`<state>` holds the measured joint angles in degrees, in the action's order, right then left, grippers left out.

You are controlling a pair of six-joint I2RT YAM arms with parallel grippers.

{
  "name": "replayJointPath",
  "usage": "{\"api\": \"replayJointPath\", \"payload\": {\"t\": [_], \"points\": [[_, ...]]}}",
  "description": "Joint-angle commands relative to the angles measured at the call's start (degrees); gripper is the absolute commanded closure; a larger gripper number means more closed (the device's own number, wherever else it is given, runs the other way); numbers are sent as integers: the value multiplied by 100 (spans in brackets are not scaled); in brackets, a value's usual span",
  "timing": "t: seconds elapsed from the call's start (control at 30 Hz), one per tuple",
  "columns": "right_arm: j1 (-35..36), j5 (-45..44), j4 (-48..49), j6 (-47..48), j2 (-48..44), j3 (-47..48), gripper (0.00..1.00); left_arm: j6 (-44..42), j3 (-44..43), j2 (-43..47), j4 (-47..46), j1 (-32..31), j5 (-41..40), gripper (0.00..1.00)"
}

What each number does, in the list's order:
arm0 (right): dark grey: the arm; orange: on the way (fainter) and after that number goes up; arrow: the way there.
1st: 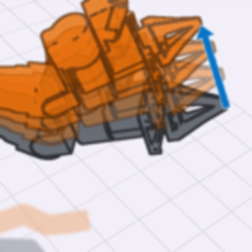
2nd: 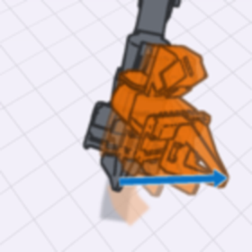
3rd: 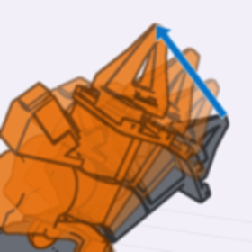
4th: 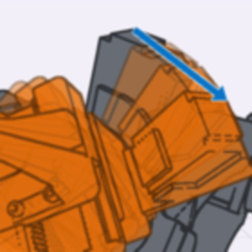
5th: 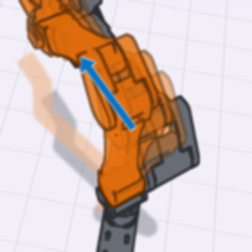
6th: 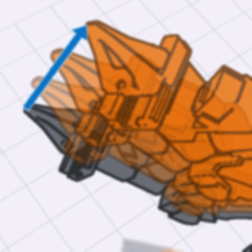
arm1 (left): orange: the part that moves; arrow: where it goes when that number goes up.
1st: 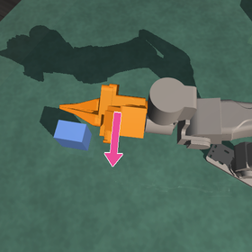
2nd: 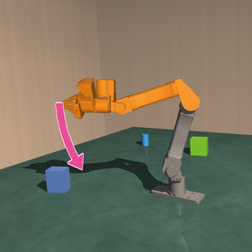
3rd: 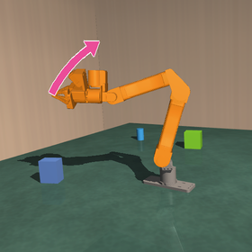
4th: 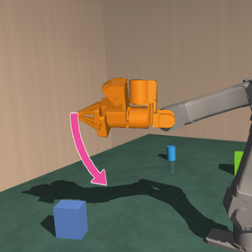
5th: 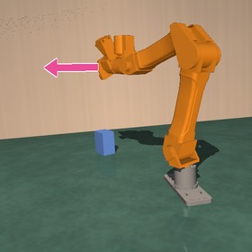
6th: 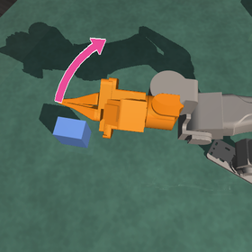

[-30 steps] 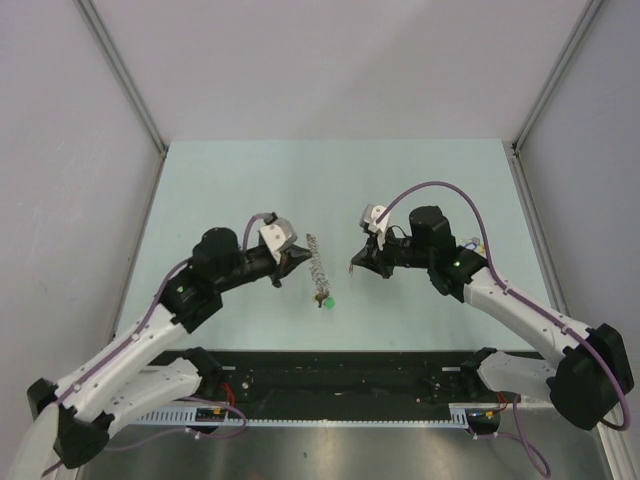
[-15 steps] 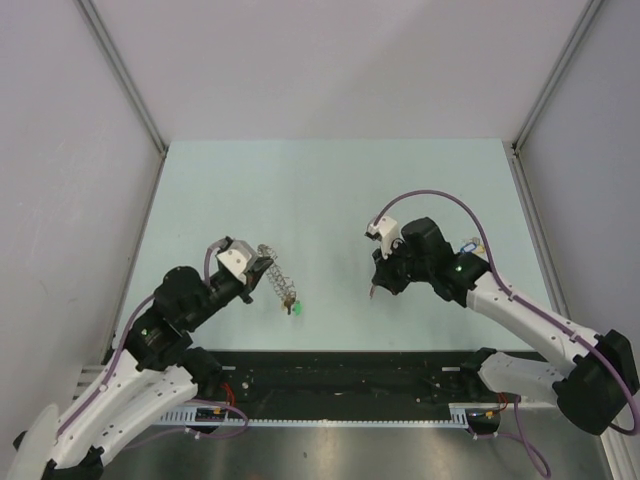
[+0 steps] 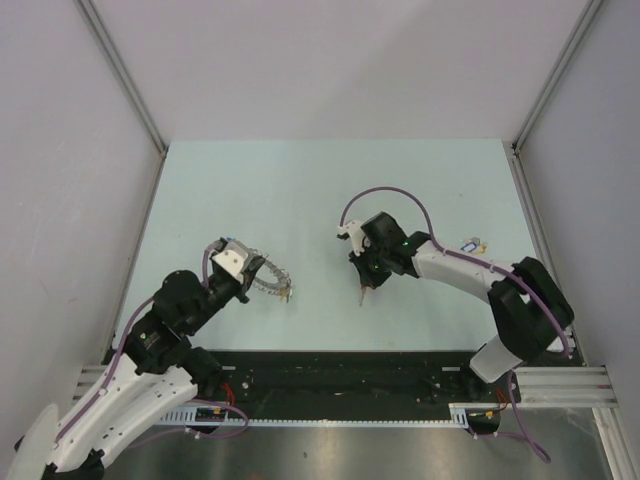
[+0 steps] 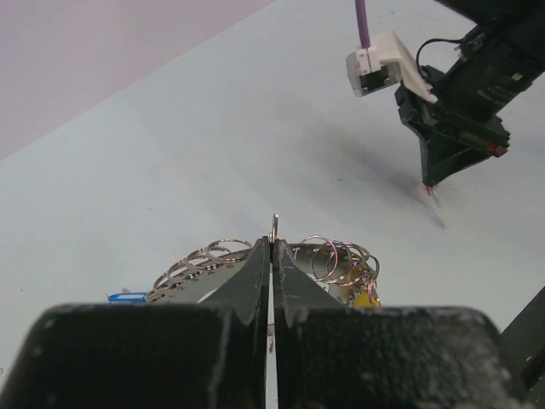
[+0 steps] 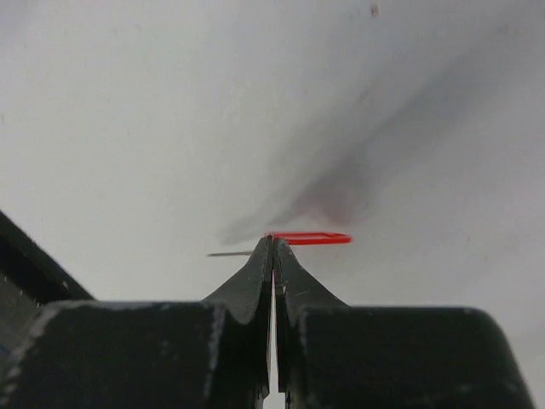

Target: Put the keys on the keyring

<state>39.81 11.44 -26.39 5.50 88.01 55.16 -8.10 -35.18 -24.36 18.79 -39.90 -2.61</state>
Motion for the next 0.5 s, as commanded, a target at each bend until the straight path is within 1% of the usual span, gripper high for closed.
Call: {"api": "replayJointPath", "payload": {"t": [0.0, 0.13, 0.23, 0.47], "points": [[79, -11, 915, 311, 673, 267, 100, -104, -6, 19, -279, 61, -178, 99], [88, 112, 1662, 417, 1016, 294, 100, -104, 2, -77, -288, 96, -135, 100], [88, 218, 1970, 505, 1236, 303, 100, -96, 2, -113, -279, 123, -108, 100], [106, 297, 2165, 593, 1386, 294, 100, -95, 20, -95, -305, 149, -90, 99]]}}
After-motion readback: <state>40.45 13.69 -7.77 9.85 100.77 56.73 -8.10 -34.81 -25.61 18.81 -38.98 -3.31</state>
